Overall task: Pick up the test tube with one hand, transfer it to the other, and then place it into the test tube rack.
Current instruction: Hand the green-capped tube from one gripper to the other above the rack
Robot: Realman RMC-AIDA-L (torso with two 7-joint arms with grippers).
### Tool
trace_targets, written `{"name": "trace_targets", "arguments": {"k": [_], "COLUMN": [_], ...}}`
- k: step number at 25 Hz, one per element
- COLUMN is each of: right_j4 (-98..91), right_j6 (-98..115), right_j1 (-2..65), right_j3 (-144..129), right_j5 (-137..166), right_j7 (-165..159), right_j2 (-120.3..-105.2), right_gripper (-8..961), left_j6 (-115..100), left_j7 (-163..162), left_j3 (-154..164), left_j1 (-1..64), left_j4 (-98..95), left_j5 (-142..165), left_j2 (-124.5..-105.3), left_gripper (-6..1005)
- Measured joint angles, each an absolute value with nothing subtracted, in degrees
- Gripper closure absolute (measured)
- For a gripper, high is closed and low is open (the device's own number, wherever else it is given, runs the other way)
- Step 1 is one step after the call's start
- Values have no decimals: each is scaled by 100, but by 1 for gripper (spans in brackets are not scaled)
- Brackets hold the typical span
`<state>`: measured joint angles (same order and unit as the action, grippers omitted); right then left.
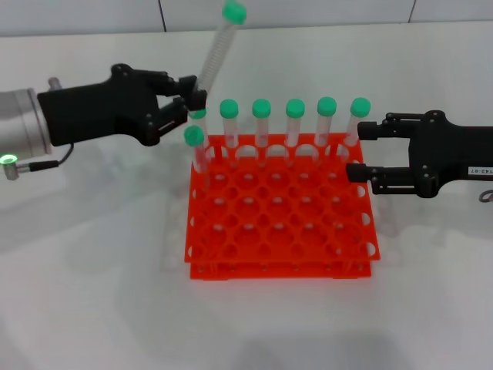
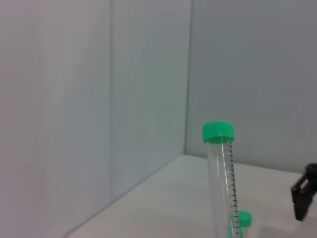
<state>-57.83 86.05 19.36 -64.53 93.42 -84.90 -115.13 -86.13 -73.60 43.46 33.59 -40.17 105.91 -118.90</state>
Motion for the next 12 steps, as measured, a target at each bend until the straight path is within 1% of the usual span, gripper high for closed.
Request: {"name": "trace_targets", "arguments": {"k": [12], "right_j4": [-5784], "right_j6": [8616], "right_j1": [2067], "right_j3": [-6470], "right_j5": [9342], "right_j7": [-8491], "right_j2": [-11521], "right_gripper": [261], "left_j6": [-8406], "left_j7": [-7165], "left_j3": [4641], "left_j1": [3469], "left_j4": [-3787], "left_j5": [10586], "left_j2": [-11899], "left_gripper": [818]}}
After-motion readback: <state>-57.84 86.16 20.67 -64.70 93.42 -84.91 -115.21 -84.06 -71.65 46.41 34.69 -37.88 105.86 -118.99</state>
